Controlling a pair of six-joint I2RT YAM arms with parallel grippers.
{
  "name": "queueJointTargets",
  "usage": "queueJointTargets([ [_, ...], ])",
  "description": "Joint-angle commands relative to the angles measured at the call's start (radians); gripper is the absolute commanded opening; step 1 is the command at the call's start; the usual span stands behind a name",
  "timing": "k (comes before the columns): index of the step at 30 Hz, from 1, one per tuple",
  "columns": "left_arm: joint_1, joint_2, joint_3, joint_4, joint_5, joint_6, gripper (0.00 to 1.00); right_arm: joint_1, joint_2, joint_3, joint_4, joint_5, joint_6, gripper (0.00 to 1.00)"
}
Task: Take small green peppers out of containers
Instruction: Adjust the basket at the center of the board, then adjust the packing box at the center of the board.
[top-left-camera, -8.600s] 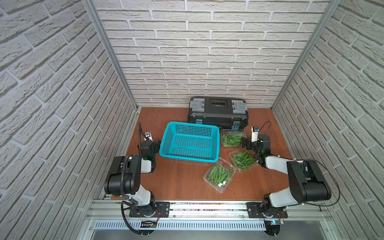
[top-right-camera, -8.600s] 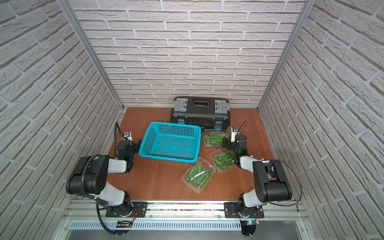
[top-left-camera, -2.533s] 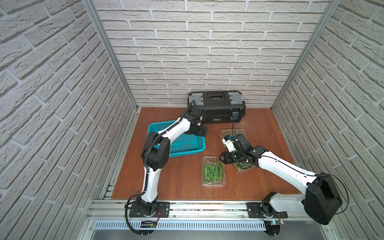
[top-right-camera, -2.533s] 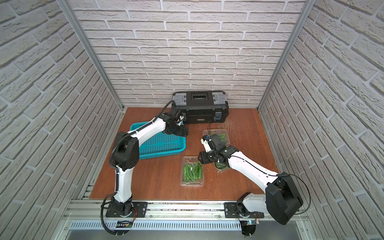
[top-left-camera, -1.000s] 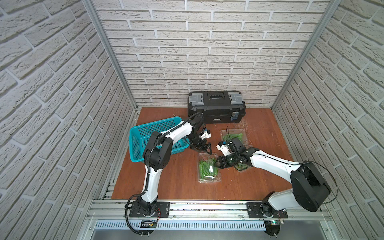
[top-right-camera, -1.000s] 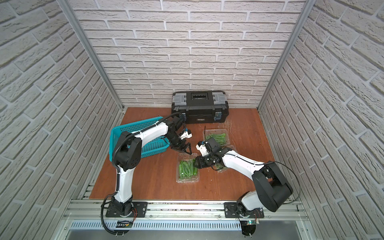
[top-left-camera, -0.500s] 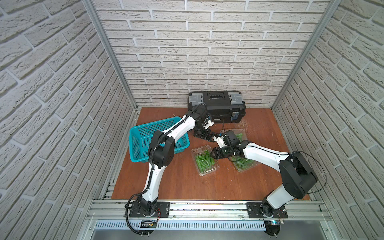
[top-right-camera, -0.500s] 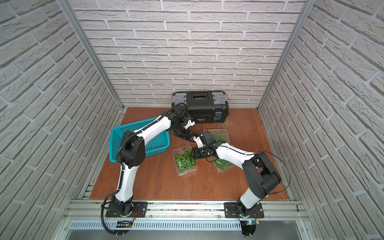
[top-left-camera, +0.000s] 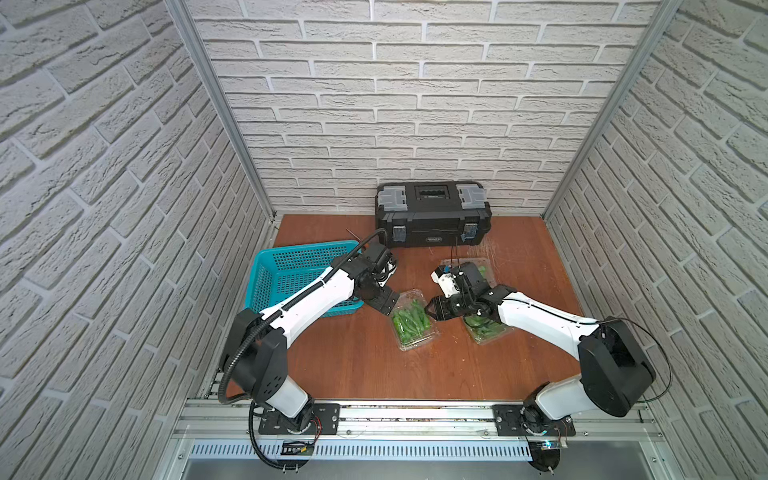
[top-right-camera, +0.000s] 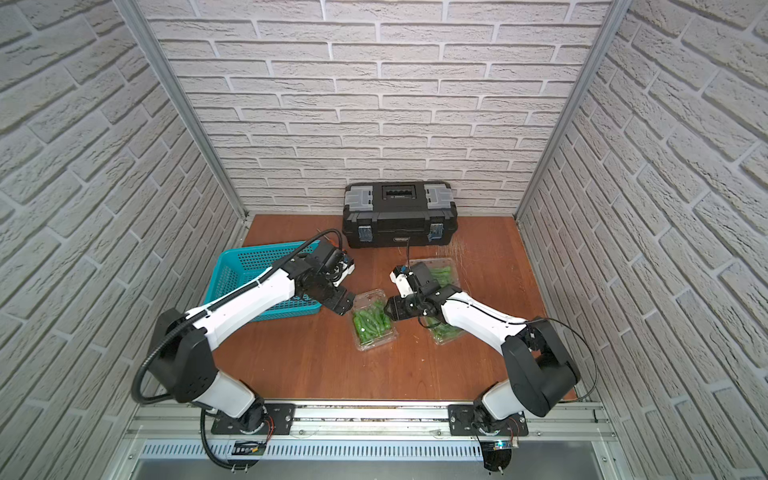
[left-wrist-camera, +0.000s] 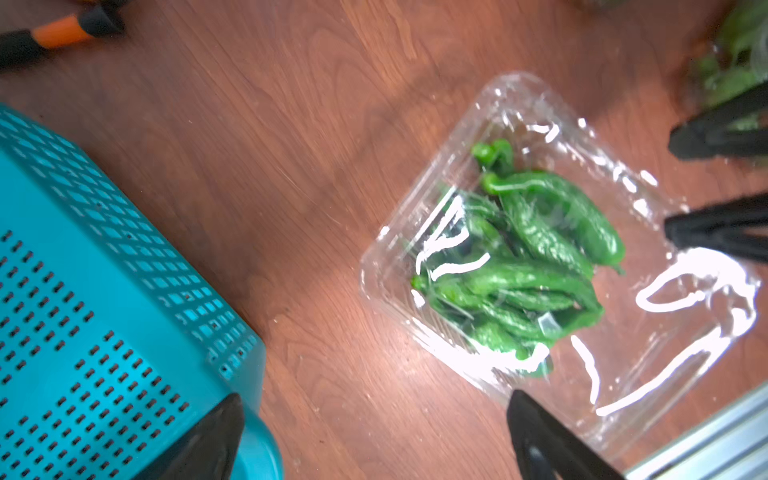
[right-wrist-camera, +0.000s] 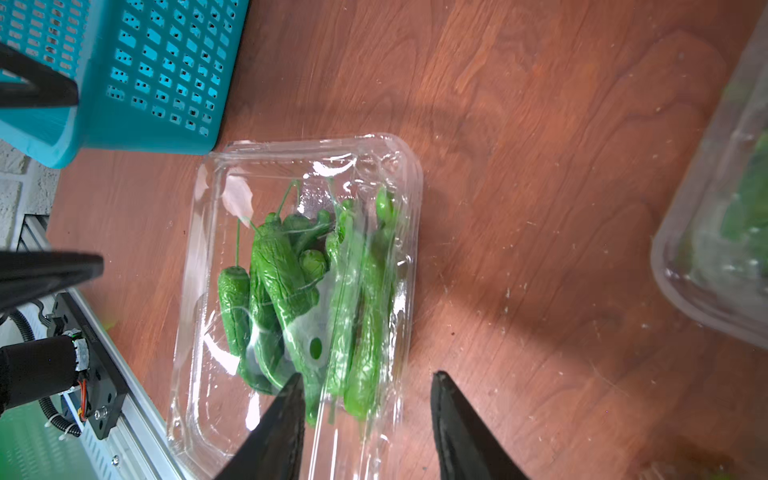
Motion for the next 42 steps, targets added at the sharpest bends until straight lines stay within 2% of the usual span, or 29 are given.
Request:
queueJointTargets([
  [1,0.042,-0.018,-0.042,0.015,0.065,-0.04,0.98,-0.001,-0.001,0.002,0.017,-0.009,-0.016,0.5],
  [5,0.111,-0.001,-0.038,0.074,0.297,-0.075,0.98,0.001,0.013,0.004,0.009,-0.027,-0.028,0.5],
  [7,0.107,0.043,-0.014,0.05,0.343,-0.063,0.98,0.003,0.016,0.002,0.002,-0.027,-0.037,0.5],
  [14,0.071,0.226,0.103,-0.15,0.334,-0.009,0.98,0.01,0.013,-0.017,0.012,-0.017,-0.032,0.5],
  [20,0.057,0.276,0.129,-0.149,0.35,-0.026,0.98,0.021,0.01,-0.036,0.021,-0.006,-0.028,0.5],
  [22,0.051,0.296,0.159,-0.15,0.366,-0.026,0.95,0.022,0.01,-0.043,0.026,-0.008,-0.027,0.5],
  [25,0.049,0.348,0.234,-0.182,0.403,-0.014,0.92,0.022,0.014,-0.044,0.032,-0.028,-0.028,0.5],
  [31,0.045,0.48,0.407,-0.268,0.467,0.023,0.92,0.023,0.049,-0.019,0.044,-0.119,-0.042,0.49],
  [34,0.047,0.546,0.495,-0.306,0.447,0.052,0.93,0.023,0.076,0.011,0.04,-0.17,-0.048,0.48],
  [38,0.054,0.587,0.589,-0.33,0.353,0.069,0.95,0.022,0.096,0.047,0.03,-0.182,-0.052,0.48],
  [42,0.048,0.511,0.533,-0.308,0.149,0.116,0.98,0.021,0.082,0.055,0.014,-0.119,-0.044,0.48],
])
